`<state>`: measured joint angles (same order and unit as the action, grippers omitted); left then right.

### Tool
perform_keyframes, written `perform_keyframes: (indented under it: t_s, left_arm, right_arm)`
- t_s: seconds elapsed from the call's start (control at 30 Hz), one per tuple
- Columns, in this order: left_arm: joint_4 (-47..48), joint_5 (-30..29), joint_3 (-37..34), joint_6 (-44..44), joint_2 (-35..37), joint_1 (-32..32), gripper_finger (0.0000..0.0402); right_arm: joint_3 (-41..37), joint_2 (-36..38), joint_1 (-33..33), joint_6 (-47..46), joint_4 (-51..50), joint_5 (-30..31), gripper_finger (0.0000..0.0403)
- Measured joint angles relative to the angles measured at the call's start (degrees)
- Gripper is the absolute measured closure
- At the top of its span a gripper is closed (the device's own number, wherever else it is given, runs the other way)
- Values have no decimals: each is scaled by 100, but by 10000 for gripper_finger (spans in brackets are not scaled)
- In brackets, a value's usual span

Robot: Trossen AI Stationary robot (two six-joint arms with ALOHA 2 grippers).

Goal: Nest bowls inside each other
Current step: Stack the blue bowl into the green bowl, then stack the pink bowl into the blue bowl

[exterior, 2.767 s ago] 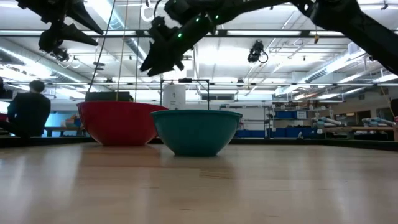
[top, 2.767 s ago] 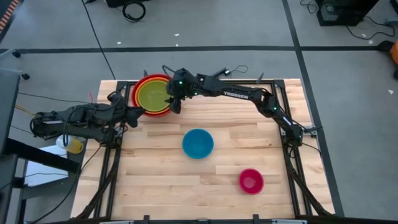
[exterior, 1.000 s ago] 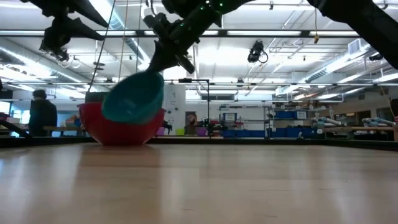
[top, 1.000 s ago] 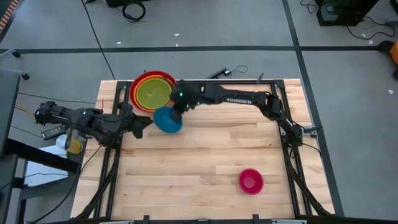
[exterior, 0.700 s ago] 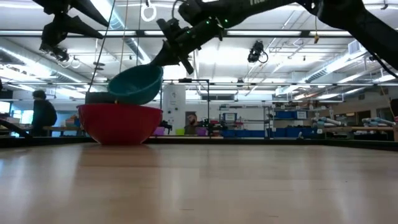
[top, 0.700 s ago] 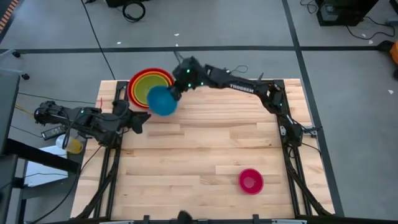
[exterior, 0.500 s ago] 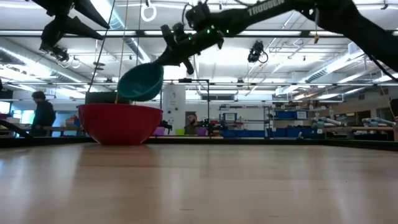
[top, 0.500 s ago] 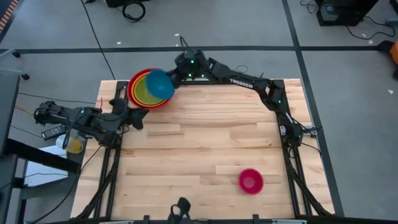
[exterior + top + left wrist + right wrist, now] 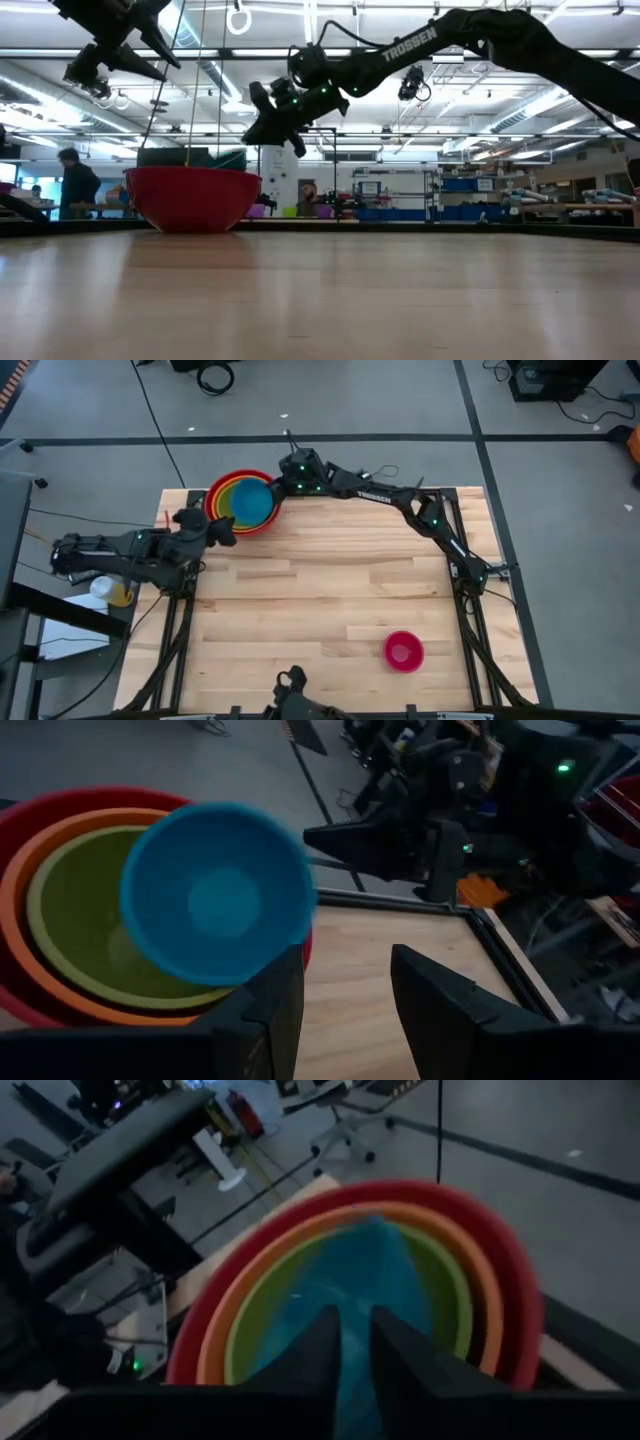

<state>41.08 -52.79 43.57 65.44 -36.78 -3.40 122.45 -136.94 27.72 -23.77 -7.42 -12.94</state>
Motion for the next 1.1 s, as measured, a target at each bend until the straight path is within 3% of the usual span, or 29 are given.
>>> perform_keyframes:
  t_s: [0.17, 0.3, 0.47, 0.57, 0.8, 1.1]
  left_arm:
    - [-105, 10, -2, 14, -205, 252, 249]
    - [-145, 138, -3, 12, -338, 451, 249]
    - [-147, 499, -2, -12, -464, 712, 249]
    - [-150, 757, -3, -71, -565, 813, 249]
    - [-437, 1541, -7, -590, -807, 858, 249]
    - [-2027, 2319, -7, -1875, -865, 488, 249]
  right_arm:
    - [2, 11, 211, -47, 27, -160, 282]
    - [2, 22, 489, -315, -318, -717, 241]
    - [2, 100, 831, -546, -1005, -1506, 229]
    - [4, 214, 956, -357, -1598, -1609, 231]
    - [2, 646, 904, 1047, -3246, -1164, 232]
    - [4, 1271, 226, 2319, -5284, -490, 232]
